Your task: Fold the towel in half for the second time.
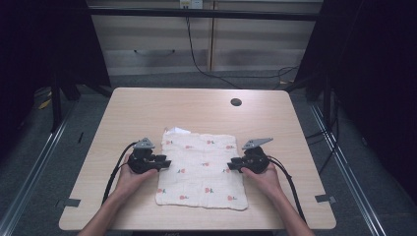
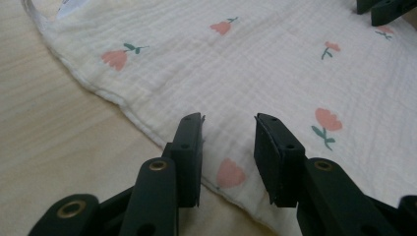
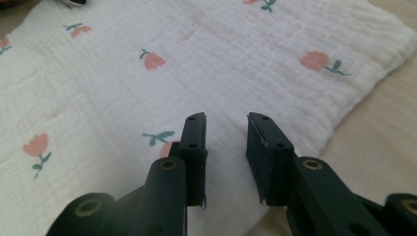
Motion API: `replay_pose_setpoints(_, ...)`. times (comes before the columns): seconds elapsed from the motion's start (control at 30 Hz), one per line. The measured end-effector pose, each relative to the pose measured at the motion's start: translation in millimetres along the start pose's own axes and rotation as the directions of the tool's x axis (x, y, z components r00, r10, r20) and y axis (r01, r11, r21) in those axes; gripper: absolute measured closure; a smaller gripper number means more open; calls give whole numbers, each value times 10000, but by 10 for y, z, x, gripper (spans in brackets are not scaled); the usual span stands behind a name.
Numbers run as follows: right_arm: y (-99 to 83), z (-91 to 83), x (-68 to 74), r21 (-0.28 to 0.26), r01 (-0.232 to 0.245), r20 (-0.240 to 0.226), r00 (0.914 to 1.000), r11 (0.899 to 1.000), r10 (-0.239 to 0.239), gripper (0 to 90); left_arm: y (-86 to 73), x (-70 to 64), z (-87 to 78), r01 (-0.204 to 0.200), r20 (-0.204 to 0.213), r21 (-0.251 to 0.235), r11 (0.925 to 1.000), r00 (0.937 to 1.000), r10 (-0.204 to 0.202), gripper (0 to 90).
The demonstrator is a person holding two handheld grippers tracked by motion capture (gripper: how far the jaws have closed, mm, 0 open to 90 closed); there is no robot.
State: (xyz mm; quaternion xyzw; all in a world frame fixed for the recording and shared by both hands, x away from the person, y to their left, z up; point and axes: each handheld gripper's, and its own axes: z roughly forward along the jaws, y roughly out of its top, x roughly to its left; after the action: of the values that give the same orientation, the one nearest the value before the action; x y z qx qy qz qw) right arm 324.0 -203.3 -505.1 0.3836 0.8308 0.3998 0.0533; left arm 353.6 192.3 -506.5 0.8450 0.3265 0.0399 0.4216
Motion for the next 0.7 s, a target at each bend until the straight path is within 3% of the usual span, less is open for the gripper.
replay_pose_setpoints(0.2,-85,-84,156,253,353,142,9993,9991,-356,701,-40,-97,-33,62,210,122,9999,9998,-64,630)
replay_pose_setpoints(0.37,-178,-180,228,368,390,239,9989,9986,-399,703,-73,-232,-61,-187,218,328,9993,9996,180,631)
replay_pose_setpoints(0.47,-239,-242,237,367,254,143,9996,9990,-260,705,-85,-303,-68,-384,133,411,9984,9992,379,631)
replay_pose_setpoints(0.57,-242,-276,223,450,84,196,9998,9990,-93,681,-79,-310,-69,-336,108,475,9983,9994,331,629)
replay_pose_setpoints(0.7,-106,-305,69,-379,-214,426,9988,9991,230,682,-71,-266,-66,-177,398,456,9988,9991,159,630)
